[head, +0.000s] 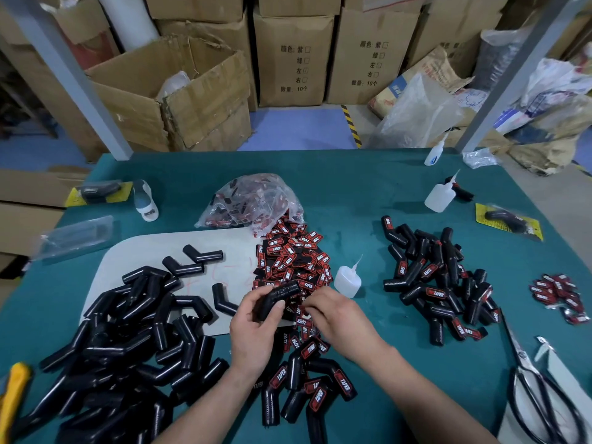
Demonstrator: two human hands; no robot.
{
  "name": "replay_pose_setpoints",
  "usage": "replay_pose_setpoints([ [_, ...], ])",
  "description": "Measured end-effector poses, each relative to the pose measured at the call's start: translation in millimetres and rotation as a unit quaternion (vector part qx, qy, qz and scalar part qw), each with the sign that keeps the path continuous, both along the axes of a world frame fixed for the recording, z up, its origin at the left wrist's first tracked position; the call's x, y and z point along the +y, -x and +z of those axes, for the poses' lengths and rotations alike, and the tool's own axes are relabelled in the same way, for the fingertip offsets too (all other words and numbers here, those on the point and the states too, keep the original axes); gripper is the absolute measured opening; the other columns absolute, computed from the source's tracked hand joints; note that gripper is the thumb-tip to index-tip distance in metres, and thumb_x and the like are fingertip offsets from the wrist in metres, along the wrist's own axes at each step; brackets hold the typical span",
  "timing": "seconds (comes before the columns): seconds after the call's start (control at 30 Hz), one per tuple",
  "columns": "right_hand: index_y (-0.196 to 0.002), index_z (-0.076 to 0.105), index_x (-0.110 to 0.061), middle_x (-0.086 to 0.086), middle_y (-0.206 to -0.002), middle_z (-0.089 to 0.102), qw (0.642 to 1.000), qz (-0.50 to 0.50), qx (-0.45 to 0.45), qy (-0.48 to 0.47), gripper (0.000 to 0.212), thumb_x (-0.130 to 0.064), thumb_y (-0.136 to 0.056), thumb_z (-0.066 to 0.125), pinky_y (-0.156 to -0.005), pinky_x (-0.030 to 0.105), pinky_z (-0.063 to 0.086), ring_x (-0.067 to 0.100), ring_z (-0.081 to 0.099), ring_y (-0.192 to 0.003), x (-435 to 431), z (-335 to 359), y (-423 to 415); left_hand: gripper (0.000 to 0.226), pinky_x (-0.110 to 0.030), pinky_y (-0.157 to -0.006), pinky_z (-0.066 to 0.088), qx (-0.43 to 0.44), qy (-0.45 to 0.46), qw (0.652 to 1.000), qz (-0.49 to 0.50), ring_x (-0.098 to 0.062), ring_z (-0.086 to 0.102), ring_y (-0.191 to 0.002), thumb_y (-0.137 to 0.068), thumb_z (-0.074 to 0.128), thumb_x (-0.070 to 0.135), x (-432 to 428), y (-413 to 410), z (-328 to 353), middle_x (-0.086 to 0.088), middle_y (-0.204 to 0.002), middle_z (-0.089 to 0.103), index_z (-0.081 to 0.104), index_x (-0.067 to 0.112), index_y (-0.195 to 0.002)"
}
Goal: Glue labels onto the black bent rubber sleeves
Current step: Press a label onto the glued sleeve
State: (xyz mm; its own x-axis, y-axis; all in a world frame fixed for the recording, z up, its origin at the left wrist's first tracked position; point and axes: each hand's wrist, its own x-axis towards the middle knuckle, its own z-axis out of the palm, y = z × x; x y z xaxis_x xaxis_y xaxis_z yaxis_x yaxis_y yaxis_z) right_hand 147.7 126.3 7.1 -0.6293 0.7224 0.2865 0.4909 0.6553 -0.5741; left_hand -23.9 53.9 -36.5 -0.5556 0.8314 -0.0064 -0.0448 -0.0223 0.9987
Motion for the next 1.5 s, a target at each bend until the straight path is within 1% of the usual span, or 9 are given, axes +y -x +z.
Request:
replay_pose_setpoints([
  [0.1, -0.104, 0.076, -0.016, -0.006, -0.1, 0.068, 0.988, -0.016, 0.106, 0.108, 0.013, -0.015, -0.092, 0.071, -0.084, 0.022, 0.052, 0.006, 0.065, -0.093, 0.5, 10.9, -1.6, 0.047, -0.016, -0.093, 0.052, 0.014, -0.019, 1.0, -0.004, -0.01, 0.071, -0.108, -0.087, 0.079, 0.006, -0.4, -1.3, 3.1, 0.01, -0.114, 0.076, 0.073, 0.047, -0.11],
  [0.23, -0.098, 0.076, -0.034, -0.007, -0.096, 0.071, 0.938, -0.044, 0.247, 0.24, 0.023, -0.014, -0.087, 0.077, -0.079, 0.025, 0.054, 0.015, 0.068, -0.088, -2.4, 18.5, -0.2, 0.055, -0.016, -0.1, 0.048, 0.072, -0.051, 0.996, -0.017, -0.009, 0.067, -0.116, -0.086, 0.078, -0.001, 0.5, -1.6, 7.5, 0.009, -0.119, 0.073, 0.073, 0.047, -0.112],
  [0.43, -0.089, 0.079, -0.023, 0.001, -0.099, 0.069, 0.864, -0.103, 0.374, 0.32, 0.007, -0.022, -0.082, 0.079, -0.077, 0.048, 0.056, 0.022, 0.065, -0.089, -6.7, 10.8, 9.9, 0.044, -0.015, -0.099, 0.047, 0.116, -0.079, 0.99, -0.027, -0.011, 0.067, -0.115, -0.086, 0.081, 0.016, -4.1, -2.2, 11.3, 0.013, -0.118, 0.071, 0.072, 0.048, -0.115],
  [0.57, -0.09, 0.079, -0.018, -0.002, -0.099, 0.068, 0.847, -0.099, 0.378, 0.36, 0.009, -0.025, -0.084, 0.077, -0.081, 0.036, 0.052, 0.016, 0.064, -0.093, -6.2, 7.0, 11.1, 0.037, -0.014, -0.098, 0.048, 0.134, -0.094, 0.986, -0.036, -0.008, 0.067, -0.114, -0.087, 0.075, 0.03, -7.0, -3.4, 15.7, 0.017, -0.118, 0.07, 0.071, 0.044, -0.121],
  [0.77, -0.089, 0.078, -0.016, -0.005, -0.101, 0.061, 0.852, -0.089, 0.357, 0.373, 0.023, -0.037, -0.08, 0.081, -0.089, 0.052, 0.049, 0.022, 0.057, -0.094, -5.7, 5.5, 12.3, 0.04, -0.014, -0.099, 0.046, 0.165, -0.102, 0.98, -0.037, -0.006, 0.066, -0.112, -0.087, 0.073, 0.029, -5.4, -3.3, 15.2, 0.02, -0.118, 0.069, 0.07, 0.049, -0.121],
  [0.93, -0.088, 0.077, -0.018, -0.004, -0.1, 0.06, 0.861, -0.076, 0.357, 0.355, 0.017, -0.033, -0.082, 0.077, -0.077, 0.044, 0.056, 0.019, 0.059, -0.086, -5.2, 11.4, 9.8, 0.043, -0.014, -0.099, 0.046, 0.165, -0.102, 0.98, -0.041, -0.007, 0.066, -0.112, -0.087, 0.076, 0.025, -4.4, -2.2, 11.9, 0.019, -0.119, 0.069, 0.07, 0.049, -0.122],
  [1.07, -0.088, 0.077, -0.022, -0.005, -0.102, 0.058, 0.88, -0.078, 0.322, 0.341, 0.012, -0.034, -0.084, 0.075, -0.079, 0.039, 0.056, 0.017, 0.06, -0.092, -6.5, 13.5, 8.1, 0.048, -0.013, -0.1, 0.046, 0.167, -0.096, 0.98, -0.049, -0.006, 0.066, -0.113, -0.084, 0.078, 0.011, -3.7, -2.7, 8.2, 0.019, -0.118, 0.069, 0.073, 0.042, -0.12],
  [1.27, -0.089, 0.078, -0.024, -0.004, -0.102, 0.054, 0.903, -0.07, 0.281, 0.317, 0.006, -0.029, -0.087, 0.075, -0.081, 0.044, 0.056, 0.019, 0.058, -0.095, -8.5, 14.0, 7.6, 0.039, -0.021, -0.104, 0.048, 0.154, -0.086, 0.983, -0.057, -0.014, 0.067, -0.116, -0.083, 0.077, 0.013, -2.9, -2.0, 5.9, 0.012, -0.121, 0.07, 0.073, 0.029, -0.119],
  [1.5, -0.089, 0.078, -0.024, -0.011, -0.098, 0.055, 0.916, -0.069, 0.267, 0.29, 0.008, -0.016, -0.088, 0.076, -0.075, 0.022, 0.051, 0.007, 0.058, -0.091, -9.2, 13.9, 7.5, 0.037, -0.022, -0.103, 0.05, 0.143, -0.083, 0.985, -0.059, -0.013, 0.067, -0.115, -0.084, 0.08, 0.015, -2.6, -1.8, 3.5, 0.013, -0.119, 0.071, 0.074, 0.028, -0.118],
])
